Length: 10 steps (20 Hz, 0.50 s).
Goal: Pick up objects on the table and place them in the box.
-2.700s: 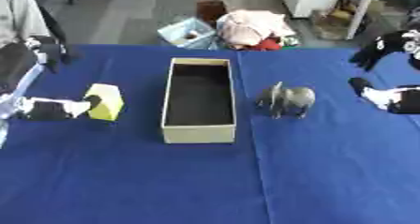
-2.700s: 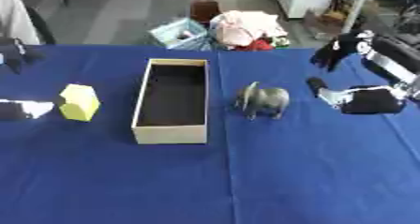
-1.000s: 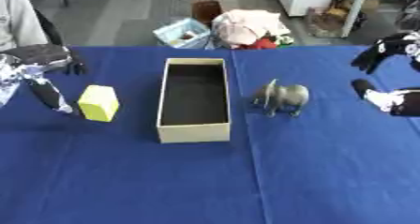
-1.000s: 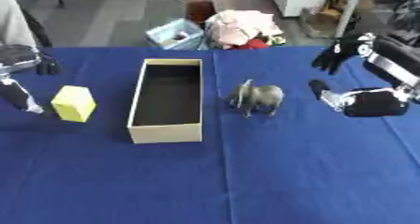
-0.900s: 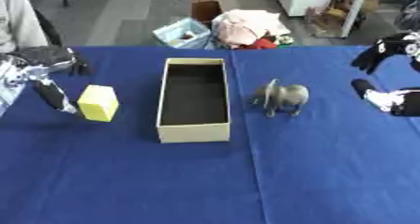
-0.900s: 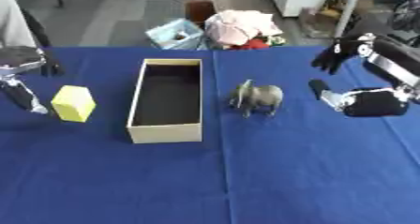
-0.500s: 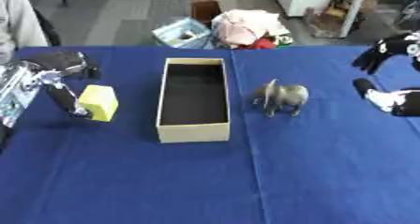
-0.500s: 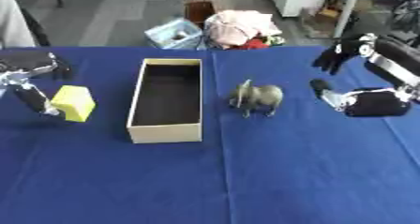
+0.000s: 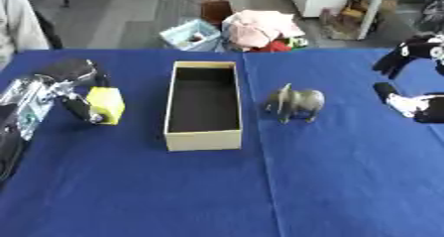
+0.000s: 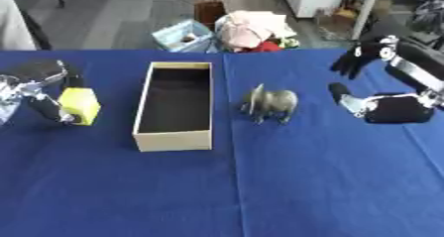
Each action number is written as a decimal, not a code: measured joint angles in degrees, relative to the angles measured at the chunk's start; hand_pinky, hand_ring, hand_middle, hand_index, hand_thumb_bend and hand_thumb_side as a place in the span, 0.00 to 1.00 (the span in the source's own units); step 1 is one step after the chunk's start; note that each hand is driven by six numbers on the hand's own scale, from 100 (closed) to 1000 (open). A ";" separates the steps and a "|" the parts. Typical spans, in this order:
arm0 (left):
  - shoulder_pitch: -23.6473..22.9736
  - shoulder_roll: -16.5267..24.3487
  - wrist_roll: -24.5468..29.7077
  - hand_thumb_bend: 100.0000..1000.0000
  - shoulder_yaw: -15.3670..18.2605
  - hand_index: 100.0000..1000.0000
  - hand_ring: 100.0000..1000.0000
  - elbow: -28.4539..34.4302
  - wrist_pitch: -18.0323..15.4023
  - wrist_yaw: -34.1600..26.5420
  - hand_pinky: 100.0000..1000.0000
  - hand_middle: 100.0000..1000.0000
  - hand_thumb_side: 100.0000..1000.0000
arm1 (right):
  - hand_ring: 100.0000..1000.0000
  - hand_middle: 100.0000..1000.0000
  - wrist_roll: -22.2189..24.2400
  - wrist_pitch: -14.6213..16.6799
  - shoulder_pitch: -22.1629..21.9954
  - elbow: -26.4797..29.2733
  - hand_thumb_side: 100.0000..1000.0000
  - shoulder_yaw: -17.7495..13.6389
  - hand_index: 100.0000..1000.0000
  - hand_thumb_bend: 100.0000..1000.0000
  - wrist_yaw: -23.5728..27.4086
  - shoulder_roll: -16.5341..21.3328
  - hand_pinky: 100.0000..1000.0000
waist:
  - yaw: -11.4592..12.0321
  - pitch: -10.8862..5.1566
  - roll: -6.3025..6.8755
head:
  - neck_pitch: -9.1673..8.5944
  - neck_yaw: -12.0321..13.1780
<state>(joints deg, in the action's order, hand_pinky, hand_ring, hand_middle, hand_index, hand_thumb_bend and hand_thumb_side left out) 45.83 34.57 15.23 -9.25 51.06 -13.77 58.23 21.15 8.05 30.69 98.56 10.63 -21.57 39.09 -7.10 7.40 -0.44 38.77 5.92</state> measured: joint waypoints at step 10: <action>0.11 -0.29 -1.16 0.43 -0.06 0.49 0.28 2.03 0.17 -0.41 0.41 0.30 0.10 | 0.54 0.52 -0.03 -0.03 -0.02 0.00 0.47 0.00 0.68 0.06 0.01 0.00 0.69 | -0.11 0.01 0.03 | 0.01 -0.01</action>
<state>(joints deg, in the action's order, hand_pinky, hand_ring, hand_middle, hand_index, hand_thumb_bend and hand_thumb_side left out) 45.94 34.29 14.07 -9.31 53.09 -13.60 57.83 21.12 8.02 30.67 98.56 10.63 -21.56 39.09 -7.20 7.41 -0.41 38.78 5.91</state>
